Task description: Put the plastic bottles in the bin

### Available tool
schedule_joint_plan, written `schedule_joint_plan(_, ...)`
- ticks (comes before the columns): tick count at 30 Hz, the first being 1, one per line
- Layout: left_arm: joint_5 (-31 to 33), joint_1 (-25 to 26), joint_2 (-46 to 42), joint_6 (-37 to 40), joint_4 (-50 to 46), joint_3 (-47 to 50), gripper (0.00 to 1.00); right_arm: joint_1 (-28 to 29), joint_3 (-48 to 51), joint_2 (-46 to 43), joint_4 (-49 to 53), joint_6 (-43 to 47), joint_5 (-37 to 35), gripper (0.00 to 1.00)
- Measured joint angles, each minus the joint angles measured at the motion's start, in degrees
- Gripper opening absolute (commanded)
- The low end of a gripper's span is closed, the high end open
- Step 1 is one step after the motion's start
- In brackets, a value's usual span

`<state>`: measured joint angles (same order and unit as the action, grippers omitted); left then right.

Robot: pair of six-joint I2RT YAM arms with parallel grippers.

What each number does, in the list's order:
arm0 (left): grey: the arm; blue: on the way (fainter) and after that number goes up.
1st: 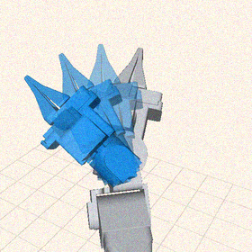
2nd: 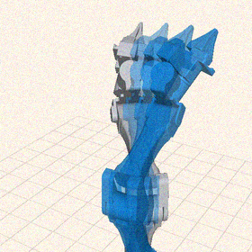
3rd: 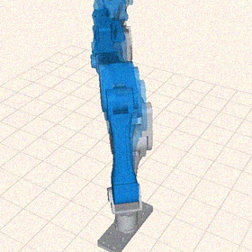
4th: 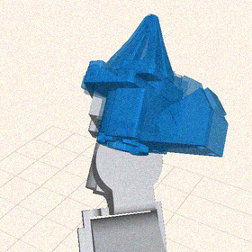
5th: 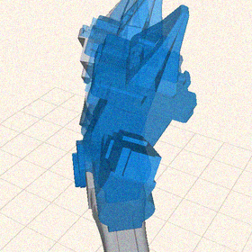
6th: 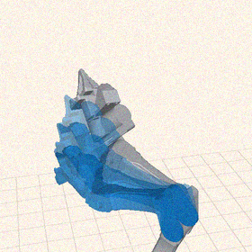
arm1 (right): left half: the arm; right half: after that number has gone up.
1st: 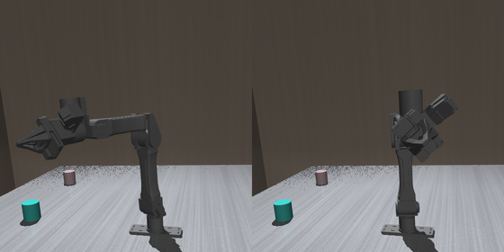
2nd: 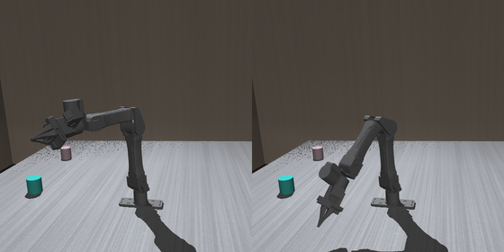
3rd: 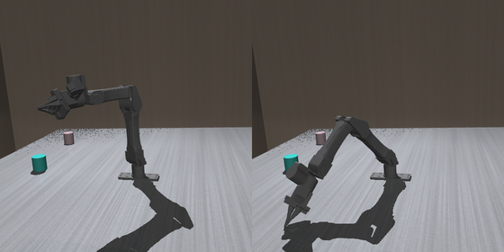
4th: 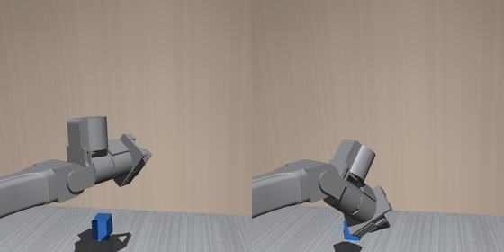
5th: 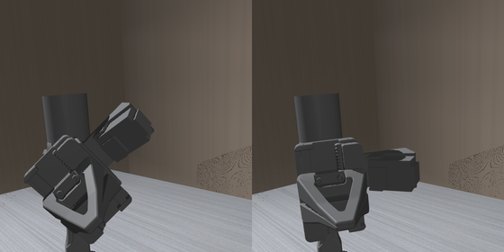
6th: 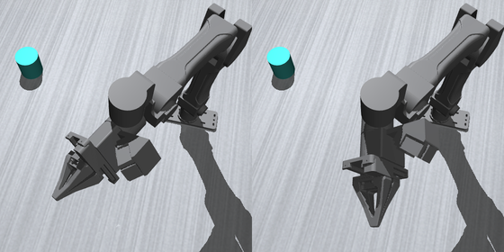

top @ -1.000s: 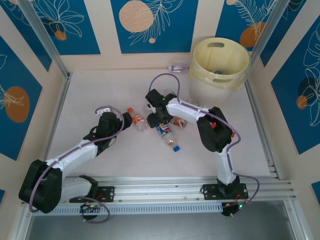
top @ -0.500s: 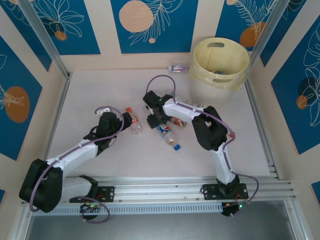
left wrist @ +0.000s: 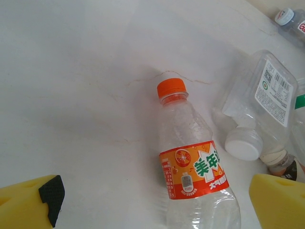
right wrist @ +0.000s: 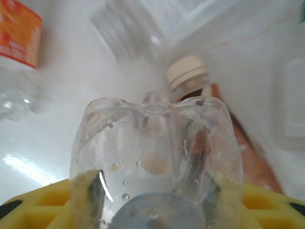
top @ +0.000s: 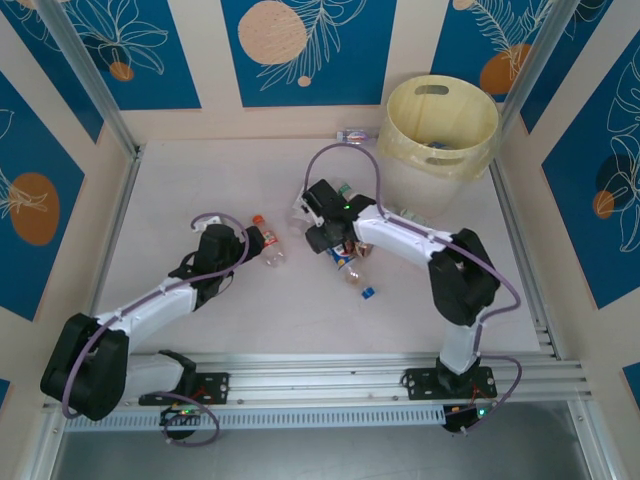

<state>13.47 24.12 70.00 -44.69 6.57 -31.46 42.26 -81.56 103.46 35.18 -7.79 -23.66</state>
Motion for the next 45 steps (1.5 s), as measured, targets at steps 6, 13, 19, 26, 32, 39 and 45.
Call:
schedule_joint_plan(6, -1.07, -0.02, 1.18, -0.15, 0.09, 0.0, 1.0, -0.9, 1.27, -8.57, -3.54, 0.0, -0.94, 0.42)
schedule_joint_plan(13, -2.54, -0.07, 1.75, -0.66, 0.79, -0.04, 1.0, -3.34, 5.57, -16.44, -10.38, -0.72, -2.1, 0.41)
schedule_joint_plan(19, -4.09, -0.13, 2.49, -1.33, 2.14, -0.11, 1.0, -8.15, 10.21, -23.08, -16.63, -4.11, -1.14, 0.41)
schedule_joint_plan(26, -5.84, -0.24, 3.69, -1.75, 3.69, -0.11, 1.0, -17.86, 11.23, -28.72, -24.13, -8.96, 6.1, 0.39)
schedule_joint_plan(32, -6.47, -0.35, 3.69, -1.95, 4.15, -0.11, 1.0, -26.21, 5.57, -28.41, -31.52, -11.23, 10.58, 0.38)
schedule_joint_plan(39, -6.6, -0.39, 3.48, -1.97, 4.13, -0.11, 1.0, -32.24, -7.28, -21.92, -40.17, -13.31, 13.25, 0.38)
schedule_joint_plan(45, -6.6, -0.39, 2.67, -1.95, 4.13, -0.11, 1.0, -36.85, -13.38, -16.65, -44.92, -13.46, 12.37, 0.39)
